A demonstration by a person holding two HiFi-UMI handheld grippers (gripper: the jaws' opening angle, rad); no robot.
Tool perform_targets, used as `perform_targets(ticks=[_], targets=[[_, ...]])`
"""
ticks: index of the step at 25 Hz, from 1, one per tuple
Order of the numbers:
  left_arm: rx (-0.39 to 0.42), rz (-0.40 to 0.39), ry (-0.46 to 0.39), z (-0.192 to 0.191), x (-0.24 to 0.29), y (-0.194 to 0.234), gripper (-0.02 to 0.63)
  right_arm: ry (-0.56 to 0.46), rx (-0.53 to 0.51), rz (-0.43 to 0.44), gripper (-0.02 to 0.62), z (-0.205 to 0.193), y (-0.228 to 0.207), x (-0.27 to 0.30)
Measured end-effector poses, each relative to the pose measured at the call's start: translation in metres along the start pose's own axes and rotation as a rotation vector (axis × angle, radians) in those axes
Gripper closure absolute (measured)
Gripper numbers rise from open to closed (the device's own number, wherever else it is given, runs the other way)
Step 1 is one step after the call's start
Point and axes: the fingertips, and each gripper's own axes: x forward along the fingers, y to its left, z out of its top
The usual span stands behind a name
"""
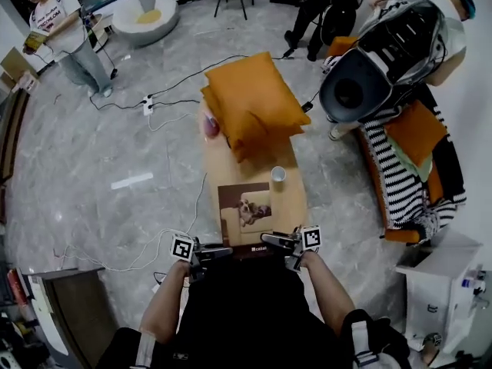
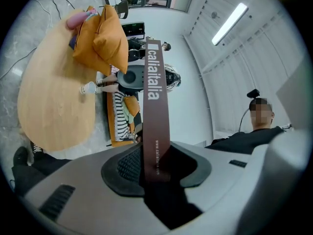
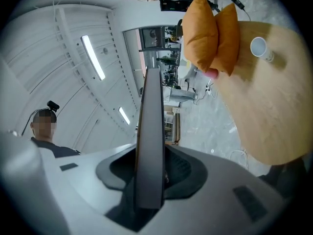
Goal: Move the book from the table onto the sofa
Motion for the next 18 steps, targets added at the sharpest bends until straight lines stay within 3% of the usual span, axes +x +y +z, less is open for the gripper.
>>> perform_targets(ticks=[3, 9, 14, 18], targets=[[-0.041, -0.030, 0.051, -0.013, -0.008, -0.005, 0.459, -0.046, 0.015, -0.021, 0.440, -0.015, 0.012, 0.006], [-0.048, -0.089, 0.166, -0.036, -0.027, 0.002, 0.459, -0.194, -0.003, -0.133, 0.440, -0.060, 0.011, 0.002], [-0.080, -0.168, 0.242, -0.048, -0.002, 0.004, 0.459, -0.367, -0.025, -0.201, 0.440, -0.081, 0.021, -0.029], [-0.084, -0.207, 0.368, -0.067, 0.032, -0.006, 0.459, -0.503, -0.045, -0.239, 0.440, -0.105, 0.035, -0.070]])
